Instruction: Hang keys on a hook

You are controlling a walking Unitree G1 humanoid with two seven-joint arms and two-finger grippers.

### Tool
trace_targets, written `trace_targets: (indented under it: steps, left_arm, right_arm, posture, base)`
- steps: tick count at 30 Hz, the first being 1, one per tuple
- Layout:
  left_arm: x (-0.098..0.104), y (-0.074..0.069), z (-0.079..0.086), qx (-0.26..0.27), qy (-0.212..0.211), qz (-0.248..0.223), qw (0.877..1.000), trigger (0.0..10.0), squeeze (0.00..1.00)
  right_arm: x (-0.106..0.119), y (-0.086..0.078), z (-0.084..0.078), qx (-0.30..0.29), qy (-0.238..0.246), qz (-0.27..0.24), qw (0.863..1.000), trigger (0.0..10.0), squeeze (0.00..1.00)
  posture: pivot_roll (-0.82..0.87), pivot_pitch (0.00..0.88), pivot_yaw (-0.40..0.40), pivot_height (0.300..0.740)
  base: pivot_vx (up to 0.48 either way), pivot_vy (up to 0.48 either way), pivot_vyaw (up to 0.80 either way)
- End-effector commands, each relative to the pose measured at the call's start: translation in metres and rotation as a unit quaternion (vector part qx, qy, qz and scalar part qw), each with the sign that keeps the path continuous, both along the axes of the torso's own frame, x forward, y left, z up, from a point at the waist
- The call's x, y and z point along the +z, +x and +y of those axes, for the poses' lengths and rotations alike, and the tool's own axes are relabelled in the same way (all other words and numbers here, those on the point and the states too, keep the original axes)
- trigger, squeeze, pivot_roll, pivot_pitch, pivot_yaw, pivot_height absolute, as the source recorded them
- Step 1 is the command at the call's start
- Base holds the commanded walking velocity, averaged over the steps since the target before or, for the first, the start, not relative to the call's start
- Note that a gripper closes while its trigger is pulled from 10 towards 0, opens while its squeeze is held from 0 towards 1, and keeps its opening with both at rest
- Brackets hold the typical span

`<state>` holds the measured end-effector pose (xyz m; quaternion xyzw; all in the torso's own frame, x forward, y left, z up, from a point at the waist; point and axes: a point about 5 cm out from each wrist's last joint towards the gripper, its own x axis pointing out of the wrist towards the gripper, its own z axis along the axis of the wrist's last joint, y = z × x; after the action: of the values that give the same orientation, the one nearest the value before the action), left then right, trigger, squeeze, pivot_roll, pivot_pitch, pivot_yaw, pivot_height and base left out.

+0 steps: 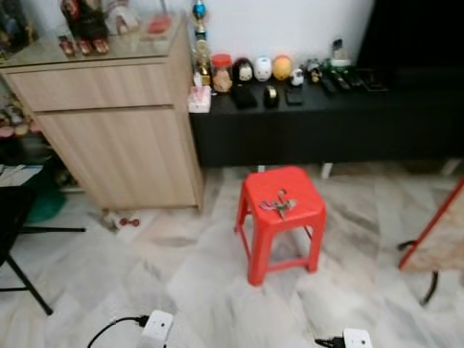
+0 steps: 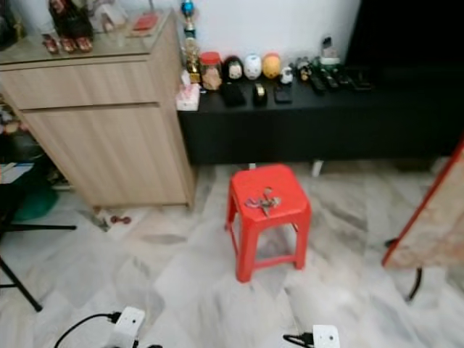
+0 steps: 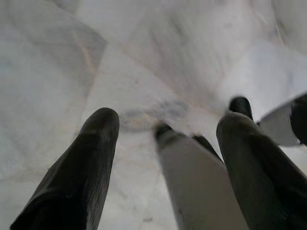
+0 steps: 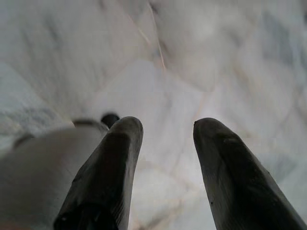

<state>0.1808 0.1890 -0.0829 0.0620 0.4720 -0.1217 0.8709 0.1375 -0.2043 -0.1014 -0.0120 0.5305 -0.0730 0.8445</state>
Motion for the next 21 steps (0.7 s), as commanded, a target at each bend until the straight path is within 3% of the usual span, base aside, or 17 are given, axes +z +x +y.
trace_targets:
  steps: [1,13,21]
  left_arm:
    - [-0.0029,-0.0085,0.0089,0.006,0.008,0.015,1.0,10.0,0.0]
    - [-0.0024,-0.0074,0.0084,0.005,0.005,0.015,1.0,10.0,0.0]
    - [-0.0019,-0.0062,0.0075,0.003,0.002,0.015,1.0,10.0,0.0]
  right_arm:
    - [-0.0001,0.0032,0.0087,-0.004,0.014,-0.008,1.0,10.0,0.0]
    - [0.0009,0.0043,0.0043,-0.026,0.014,-0.013,0.999,10.0,0.0]
    - [0.001,0.0037,0.0021,-0.02,0.01,-0.008,1.0,10.0,0.0]
  posture:
    - [-0.17,0.007,0.019,0.727]
    - [-0.17,0.027,0.019,0.727]
    - [-0.17,0.036,0.018,0.727]
  base:
    - [0.341,0.0,0.0]
    - [0.344,0.0,0.0]
    - [0.343,0.0,-0.74]
